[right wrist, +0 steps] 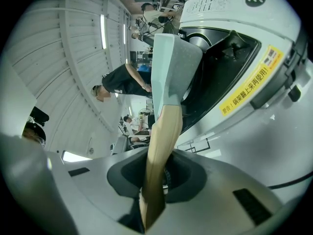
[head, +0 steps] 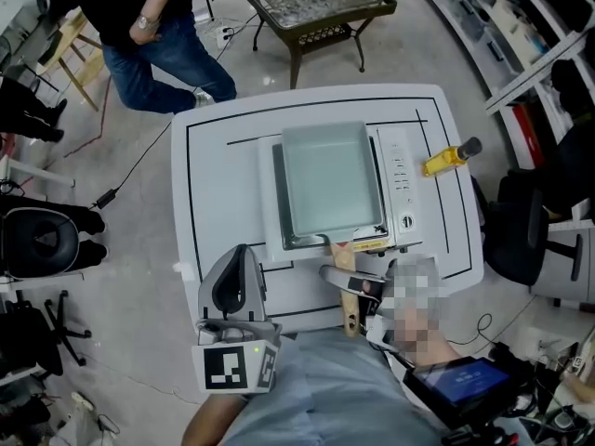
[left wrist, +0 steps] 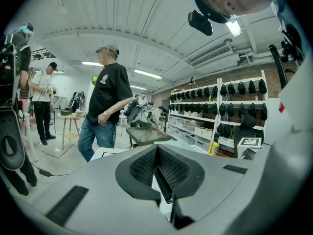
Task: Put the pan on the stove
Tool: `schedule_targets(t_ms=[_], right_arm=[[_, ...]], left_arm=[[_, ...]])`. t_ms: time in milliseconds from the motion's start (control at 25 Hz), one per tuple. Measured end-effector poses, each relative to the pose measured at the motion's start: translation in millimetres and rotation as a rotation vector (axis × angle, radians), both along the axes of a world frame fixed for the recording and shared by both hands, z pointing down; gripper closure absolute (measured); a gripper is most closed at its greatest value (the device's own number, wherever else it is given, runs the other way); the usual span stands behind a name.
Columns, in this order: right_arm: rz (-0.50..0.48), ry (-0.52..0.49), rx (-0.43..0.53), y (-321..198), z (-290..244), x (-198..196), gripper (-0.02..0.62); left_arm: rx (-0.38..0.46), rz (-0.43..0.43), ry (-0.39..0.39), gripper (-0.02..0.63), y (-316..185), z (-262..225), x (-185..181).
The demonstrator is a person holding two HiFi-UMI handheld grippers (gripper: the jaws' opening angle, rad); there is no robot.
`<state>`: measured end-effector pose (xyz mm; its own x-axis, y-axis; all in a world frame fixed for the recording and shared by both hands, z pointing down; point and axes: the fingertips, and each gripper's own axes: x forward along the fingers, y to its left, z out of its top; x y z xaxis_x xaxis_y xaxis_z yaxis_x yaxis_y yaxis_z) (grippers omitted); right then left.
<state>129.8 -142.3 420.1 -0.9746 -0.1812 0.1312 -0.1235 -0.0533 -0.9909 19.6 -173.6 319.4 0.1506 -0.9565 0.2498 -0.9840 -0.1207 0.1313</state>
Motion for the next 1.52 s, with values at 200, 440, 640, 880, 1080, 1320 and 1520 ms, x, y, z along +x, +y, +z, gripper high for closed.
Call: schedule_targets(t_ms=[200, 440, 640, 880, 1080, 1320, 1520], right_arm=[[0.0, 0.002, -0.007, -1.6, 0.8, 2.3, 0.505], [-0.014, 0.002, -0.025, -2.0, 0.3, -1.2, 0.505], [-0.015, -0.003, -0.031, -1.4, 0.8, -2.0, 0.505], [-0.009, -0.014, -0.027, -1.4, 1.5, -2.6, 0.505], [-0.007, -0.036, -0.02, -2.8, 0.4, -3.9, 0.505], [-0.008, -0.047, -0.007, -4.3, -0.8, -5.8, 0.424], [-0.006, -0.06, 0.011, -4.0, -0.9, -2.8, 0.397]], left_arm=[[-0.002, 0.007, 0.001, 0.588, -4.4, 0.2, 3.5], [-0.006, 0.01, 0.003, 0.588, -8.8, 3.2, 4.4], [-0.014, 0.007, 0.005, 0.588, -11.0, 4.4, 3.2], [-0.016, 0.006, 0.006, 0.588, -9.8, 5.6, 2.1], [-0.015, 0.008, 0.006, 0.588, -8.6, 6.3, 4.2], [-0.011, 0.009, 0.002, 0.588, -7.7, 5.4, 4.8], [-0.013, 0.011, 0.001, 0.588, -6.3, 6.2, 6.0]])
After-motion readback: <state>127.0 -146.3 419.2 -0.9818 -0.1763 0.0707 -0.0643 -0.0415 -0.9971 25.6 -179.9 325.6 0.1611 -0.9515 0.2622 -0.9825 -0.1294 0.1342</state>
